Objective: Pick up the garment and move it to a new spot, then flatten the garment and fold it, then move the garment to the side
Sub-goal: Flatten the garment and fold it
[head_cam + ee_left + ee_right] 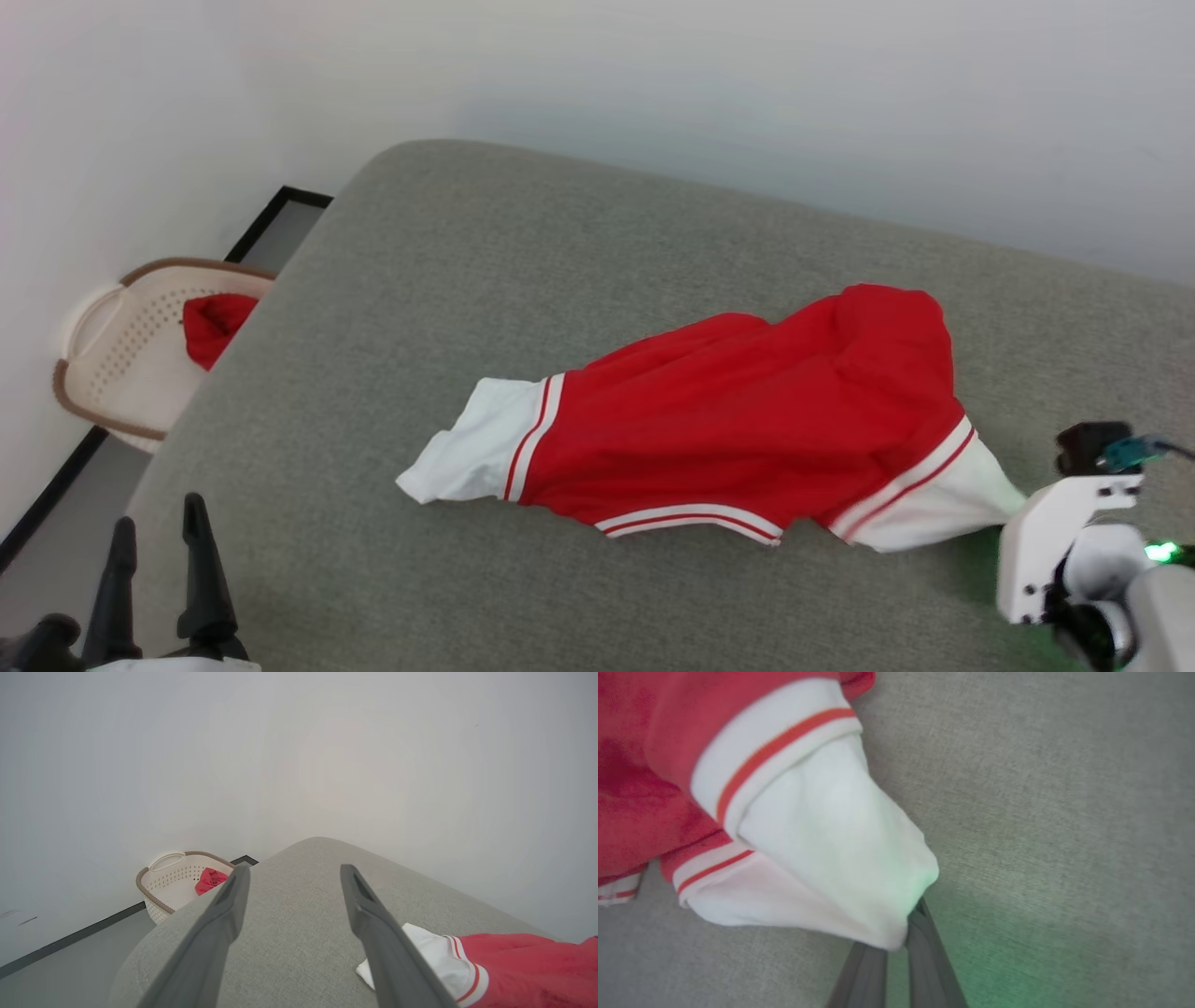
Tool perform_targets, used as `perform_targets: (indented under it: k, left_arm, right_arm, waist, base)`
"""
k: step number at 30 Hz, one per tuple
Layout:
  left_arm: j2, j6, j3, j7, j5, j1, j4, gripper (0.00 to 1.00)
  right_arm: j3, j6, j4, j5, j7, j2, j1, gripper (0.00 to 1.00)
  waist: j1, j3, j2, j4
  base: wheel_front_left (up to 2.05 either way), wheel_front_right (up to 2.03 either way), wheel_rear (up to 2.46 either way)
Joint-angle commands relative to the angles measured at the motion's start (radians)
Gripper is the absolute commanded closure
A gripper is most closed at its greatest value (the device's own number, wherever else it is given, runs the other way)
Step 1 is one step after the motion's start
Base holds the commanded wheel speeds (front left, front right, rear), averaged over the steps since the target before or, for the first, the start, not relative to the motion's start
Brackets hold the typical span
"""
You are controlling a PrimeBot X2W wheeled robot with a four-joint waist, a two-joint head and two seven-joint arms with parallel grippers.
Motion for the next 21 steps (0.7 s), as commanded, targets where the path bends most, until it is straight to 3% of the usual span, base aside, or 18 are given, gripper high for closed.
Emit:
perform_targets:
  k: [1, 12, 21]
  left_arm:
    - [-0.002, -0.006, 0.002, -0.001, 0.007, 0.000, -0.003, 0.00]
    - [0.011, -0.008, -0.019, -0.001, 0.003, 0.020, -0.013, 0.00]
    - [0.037, -0.008, -0.043, -0.001, -0.003, 0.027, -0.014, 0.00]
  right_arm:
    - [-0.007, -0.001, -0.009, 0.007, 0.010, -0.017, -0.015, 1.00]
    - [-0.087, -0.001, -0.066, 0.002, 0.092, -0.165, -0.011, 1.00]
    - [-0.166, -0.001, -0.061, -0.023, 0.139, -0.220, 0.029, 1.00]
  waist:
    - [0.0000, -0.006, -0.0001, -0.013]
    - [0.0000, -0.026, -0.0001, -0.052]
    - [0.0000, -0.031, -0.0001, -0.064]
  base:
    - [0.00, 0.00, 0.00]
    - [0.00, 0.00, 0.00]
    - [0.00, 0.00, 0.00]
